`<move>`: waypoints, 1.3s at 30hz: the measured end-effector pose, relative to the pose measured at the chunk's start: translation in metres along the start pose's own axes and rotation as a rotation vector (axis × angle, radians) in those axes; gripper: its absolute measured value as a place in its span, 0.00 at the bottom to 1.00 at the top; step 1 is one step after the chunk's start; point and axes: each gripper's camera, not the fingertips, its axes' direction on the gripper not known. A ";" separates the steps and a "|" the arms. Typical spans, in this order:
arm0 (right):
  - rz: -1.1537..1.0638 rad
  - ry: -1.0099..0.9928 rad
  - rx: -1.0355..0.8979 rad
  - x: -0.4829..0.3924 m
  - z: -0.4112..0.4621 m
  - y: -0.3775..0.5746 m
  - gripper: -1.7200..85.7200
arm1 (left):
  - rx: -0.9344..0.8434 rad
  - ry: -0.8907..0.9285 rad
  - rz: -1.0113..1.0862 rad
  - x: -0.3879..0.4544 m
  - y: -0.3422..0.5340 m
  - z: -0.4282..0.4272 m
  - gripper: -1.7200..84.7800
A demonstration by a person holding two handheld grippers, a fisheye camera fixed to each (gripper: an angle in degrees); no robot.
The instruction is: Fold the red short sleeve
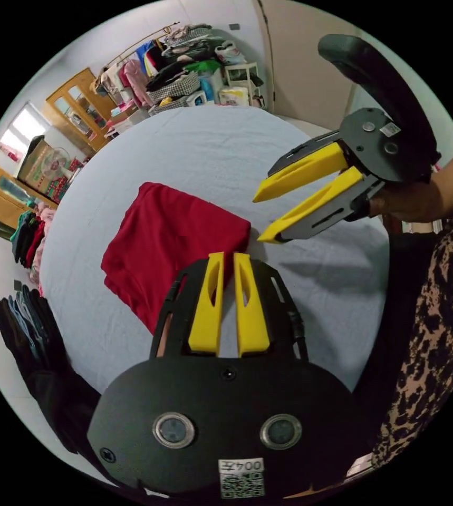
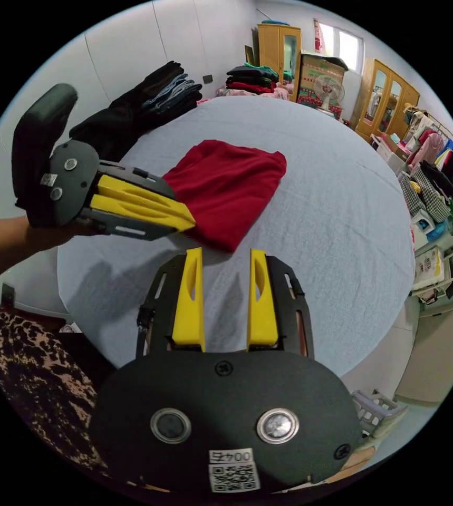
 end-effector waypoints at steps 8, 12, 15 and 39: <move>0.014 0.059 0.018 -0.022 -0.016 -0.003 0.17 | 0.071 0.168 -0.215 -0.031 -0.011 -0.014 0.02; 0.006 0.078 0.015 -0.033 -0.021 -0.011 0.16 | 0.070 0.193 -0.221 -0.024 -0.016 -0.012 0.02; -0.007 0.108 0.028 -0.040 -0.026 -0.019 0.15 | 0.071 0.195 -0.230 -0.016 -0.023 -0.011 0.02; -0.054 0.215 -0.015 -0.044 -0.026 -0.057 0.09 | 0.040 0.102 -0.696 0.016 -0.004 0.040 0.02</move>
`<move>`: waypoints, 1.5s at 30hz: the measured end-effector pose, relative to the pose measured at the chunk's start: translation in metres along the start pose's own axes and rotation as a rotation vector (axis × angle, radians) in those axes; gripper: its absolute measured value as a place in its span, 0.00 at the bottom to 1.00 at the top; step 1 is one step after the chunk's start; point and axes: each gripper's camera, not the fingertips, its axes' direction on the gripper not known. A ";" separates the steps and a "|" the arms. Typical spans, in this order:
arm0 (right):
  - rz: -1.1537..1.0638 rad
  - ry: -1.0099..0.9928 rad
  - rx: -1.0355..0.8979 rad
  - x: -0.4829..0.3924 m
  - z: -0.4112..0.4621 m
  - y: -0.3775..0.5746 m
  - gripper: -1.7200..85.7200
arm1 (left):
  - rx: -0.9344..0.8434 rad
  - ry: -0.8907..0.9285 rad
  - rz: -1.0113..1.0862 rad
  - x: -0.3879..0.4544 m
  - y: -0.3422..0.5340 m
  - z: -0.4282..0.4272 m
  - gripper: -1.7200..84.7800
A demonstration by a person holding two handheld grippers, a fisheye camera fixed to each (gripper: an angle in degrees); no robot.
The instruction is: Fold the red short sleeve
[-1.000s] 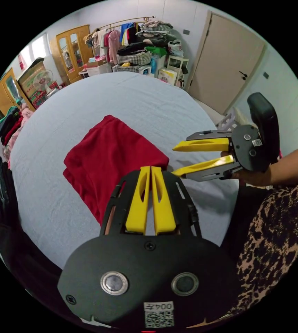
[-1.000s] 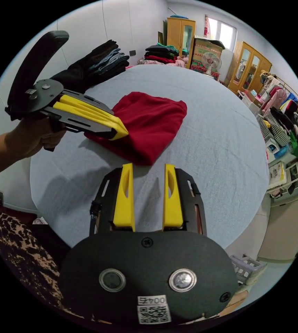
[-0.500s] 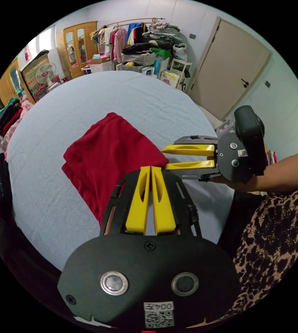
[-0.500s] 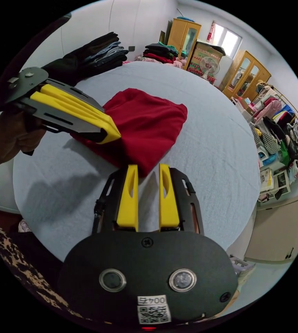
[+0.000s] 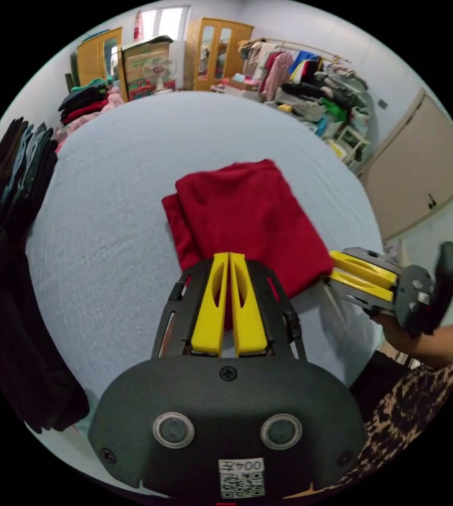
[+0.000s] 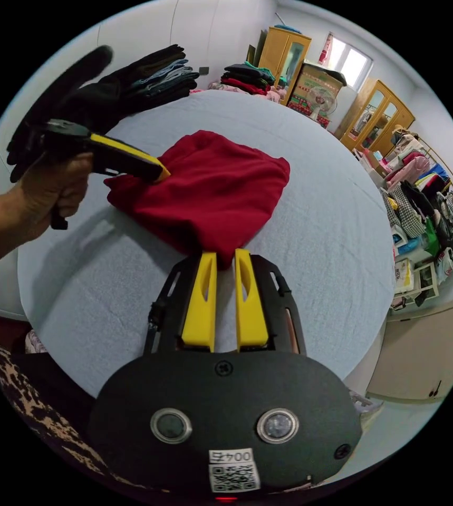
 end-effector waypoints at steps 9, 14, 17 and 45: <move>-0.022 -0.042 -0.046 0.046 0.005 0.004 0.05 | 0.058 -0.039 0.016 0.031 0.025 0.024 0.02; -0.038 -0.092 -0.057 0.070 0.011 0.006 0.05 | 0.098 0.042 -0.037 0.023 0.038 0.029 0.02; -0.036 -0.131 -0.067 0.086 0.015 0.003 0.05 | 0.098 0.029 -0.024 0.028 0.040 0.032 0.02; 0.084 -0.337 -0.136 0.161 -0.008 0.022 0.12 | 0.074 0.092 -0.022 -0.022 0.009 0.019 0.03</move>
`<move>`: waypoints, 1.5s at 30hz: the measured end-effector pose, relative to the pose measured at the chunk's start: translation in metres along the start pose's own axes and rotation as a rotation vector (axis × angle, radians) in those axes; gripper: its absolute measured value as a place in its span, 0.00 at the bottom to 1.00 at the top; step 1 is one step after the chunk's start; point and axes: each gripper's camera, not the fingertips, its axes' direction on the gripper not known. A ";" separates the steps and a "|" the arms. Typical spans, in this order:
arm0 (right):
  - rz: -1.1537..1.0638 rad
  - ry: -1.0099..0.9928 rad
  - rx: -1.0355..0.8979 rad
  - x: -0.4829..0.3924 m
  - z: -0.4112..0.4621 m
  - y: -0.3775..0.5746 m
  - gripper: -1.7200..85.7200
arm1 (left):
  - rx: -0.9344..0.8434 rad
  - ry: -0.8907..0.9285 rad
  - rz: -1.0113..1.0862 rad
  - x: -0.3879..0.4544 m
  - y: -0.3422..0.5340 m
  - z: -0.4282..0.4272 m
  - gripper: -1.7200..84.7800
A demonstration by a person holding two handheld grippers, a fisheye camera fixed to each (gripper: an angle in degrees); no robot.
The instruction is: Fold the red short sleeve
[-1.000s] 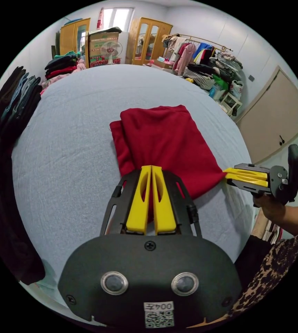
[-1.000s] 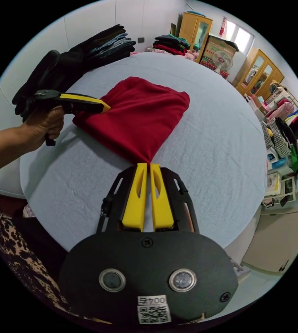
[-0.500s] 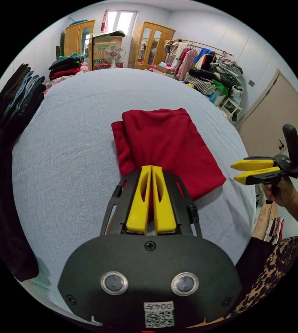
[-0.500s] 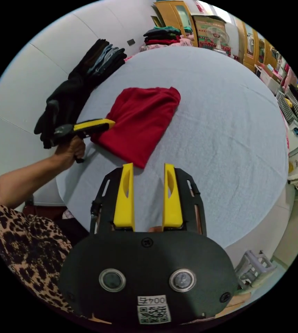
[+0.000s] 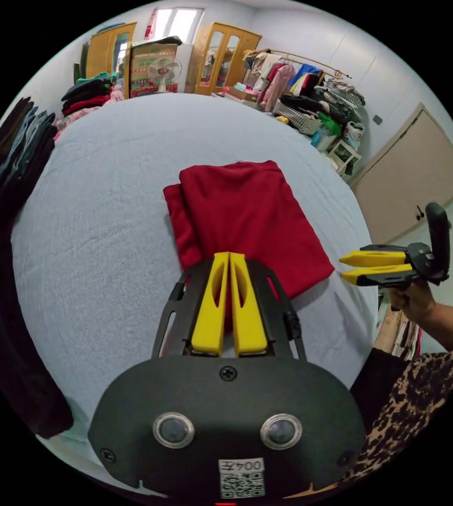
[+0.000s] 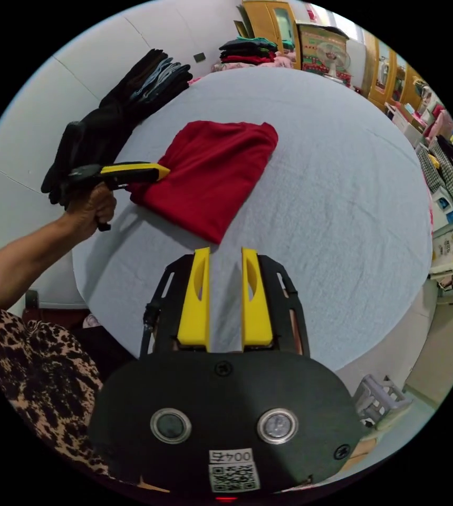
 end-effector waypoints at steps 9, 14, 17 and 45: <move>0.073 0.144 0.194 -0.047 -0.030 0.035 0.09 | -0.018 0.000 0.525 0.087 -0.011 -0.044 0.09; 0.051 0.113 0.161 -0.072 -0.021 0.038 0.10 | -0.084 -0.094 0.701 0.114 -0.016 -0.027 0.11; 0.024 0.152 0.162 -0.092 -0.017 0.039 0.11 | -0.111 -0.136 0.750 0.118 -0.025 -0.021 0.08; -0.094 0.507 0.158 -0.258 0.058 -0.005 0.09 | -0.142 0.136 0.524 0.065 -0.036 -0.073 0.02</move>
